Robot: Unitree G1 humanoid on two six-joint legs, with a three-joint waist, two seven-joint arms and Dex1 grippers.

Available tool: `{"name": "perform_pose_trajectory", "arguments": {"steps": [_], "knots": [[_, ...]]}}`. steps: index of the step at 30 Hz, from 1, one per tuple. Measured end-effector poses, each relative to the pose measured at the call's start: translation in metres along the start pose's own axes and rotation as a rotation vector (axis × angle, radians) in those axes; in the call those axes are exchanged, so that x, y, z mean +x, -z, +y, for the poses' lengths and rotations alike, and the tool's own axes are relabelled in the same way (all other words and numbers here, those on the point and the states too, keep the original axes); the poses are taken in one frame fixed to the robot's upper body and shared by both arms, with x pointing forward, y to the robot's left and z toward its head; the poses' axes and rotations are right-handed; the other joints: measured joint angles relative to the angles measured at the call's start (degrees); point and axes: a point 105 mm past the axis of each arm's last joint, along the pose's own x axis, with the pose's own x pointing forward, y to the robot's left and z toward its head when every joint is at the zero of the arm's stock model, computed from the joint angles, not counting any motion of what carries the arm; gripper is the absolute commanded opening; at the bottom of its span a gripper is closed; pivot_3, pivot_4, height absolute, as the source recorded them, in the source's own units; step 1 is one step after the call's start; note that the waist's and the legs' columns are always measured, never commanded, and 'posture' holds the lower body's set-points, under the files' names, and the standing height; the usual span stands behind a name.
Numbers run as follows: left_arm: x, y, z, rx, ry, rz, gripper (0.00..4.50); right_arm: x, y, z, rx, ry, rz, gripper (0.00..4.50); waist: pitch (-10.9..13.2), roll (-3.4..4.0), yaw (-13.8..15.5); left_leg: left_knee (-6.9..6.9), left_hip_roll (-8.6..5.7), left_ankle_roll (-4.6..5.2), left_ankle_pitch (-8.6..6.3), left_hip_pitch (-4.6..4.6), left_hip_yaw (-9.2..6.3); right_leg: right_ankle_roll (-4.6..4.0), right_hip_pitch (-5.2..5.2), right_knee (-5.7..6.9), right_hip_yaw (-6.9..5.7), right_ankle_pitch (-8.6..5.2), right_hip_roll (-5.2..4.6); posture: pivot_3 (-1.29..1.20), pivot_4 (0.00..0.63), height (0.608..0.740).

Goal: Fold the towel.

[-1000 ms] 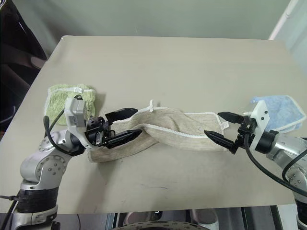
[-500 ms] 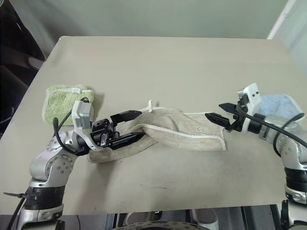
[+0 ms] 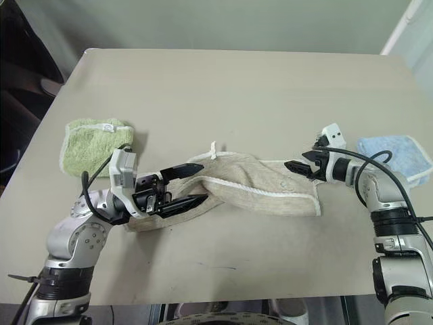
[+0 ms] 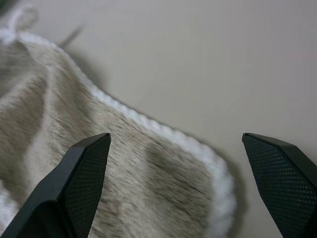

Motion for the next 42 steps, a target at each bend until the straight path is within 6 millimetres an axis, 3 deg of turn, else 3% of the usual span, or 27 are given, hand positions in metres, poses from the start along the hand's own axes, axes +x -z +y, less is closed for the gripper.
{"name": "perform_pose_trajectory", "arguments": {"steps": [10, 16, 19, 22, 25, 28, 35, 42], "knots": [[0.007, 0.006, -0.004, 0.013, 0.007, 0.012, 4.47, -0.009, 0.007, 0.004, -0.025, -0.051, 0.043, 4.5, 0.0, 0.0, 0.03, 0.02, 0.01, -0.02, 0.01, 0.02, 0.0, -0.09, 0.01, 0.03, -0.02, 0.03, 0.0, 0.0, 0.15, 0.733], [0.01, 0.004, -0.003, 0.034, 0.013, 0.008, 4.47, -0.008, 0.011, 0.018, -0.044, -0.117, 0.056, 4.5, 0.0, 0.0, -0.01, 0.02, 0.02, -0.03, 0.02, 0.03, 0.01, -0.1, 0.01, 0.03, -0.05, 0.03, 0.0, 0.0, 0.15, 0.733], [0.011, 0.004, -0.002, 0.039, 0.016, 0.003, 4.5, -0.005, 0.012, 0.02, -0.045, -0.128, 0.056, 3.92, 0.0, 0.0, -0.03, 0.04, 0.02, -0.03, 0.02, 0.03, 0.01, -0.11, 0.01, 0.03, -0.04, 0.04, 0.0, 0.0, 0.15, 0.733], [0.013, 0.006, -0.003, 0.032, 0.023, 0.002, 4.5, -0.002, 0.01, 0.019, -0.052, -0.132, 0.056, 2.91, 0.0, 0.0, -0.03, 0.05, 0.03, -0.03, 0.02, 0.03, 0.01, -0.12, 0.01, 0.03, -0.05, 0.04, 0.0, 0.0, 0.15, 0.733], [0.013, 0.005, -0.002, 0.035, 0.027, 0.002, 4.5, 0.0, 0.005, 0.013, -0.044, -0.128, 0.054, 2.91, 0.0, 0.0, -0.03, 0.05, 0.03, -0.03, 0.03, 0.03, 0.01, -0.13, 0.01, 0.04, -0.05, 0.05, 0.0, 0.0, 0.15, 0.733], [0.014, 0.004, -0.002, 0.038, 0.029, 0.002, 4.5, 0.0, 0.002, 0.007, -0.04, -0.136, 0.055, 2.39, 0.0, 0.0, -0.03, 0.04, 0.03, -0.03, 0.02, 0.03, 0.01, -0.13, 0.01, 0.04, -0.05, 0.06, 0.0, 0.0, 0.15, 0.733], [0.012, 0.004, -0.003, 0.044, 0.039, 0.013, 4.5, -0.004, 0.002, 0.0, -0.068, -0.158, 0.084, 0.03, 0.01, 0.02, -0.01, 0.02, 0.03, -0.03, 0.02, 0.03, 0.01, -0.15, 0.01, 0.03, -0.06, 0.06, 0.0, 0.0, 0.15, 0.733], [0.014, 0.003, -0.002, 0.049, 0.037, 0.008, 4.5, -0.014, 0.003, 0.006, -0.1, -0.238, 0.13, 0.03, 0.01, 0.02, -0.01, 0.02, 0.03, -0.05, 0.03, 0.03, 0.01, -0.18, 0.01, 0.04, -0.06, 0.07, 0.0, 0.0, 0.15, 0.733]]}}
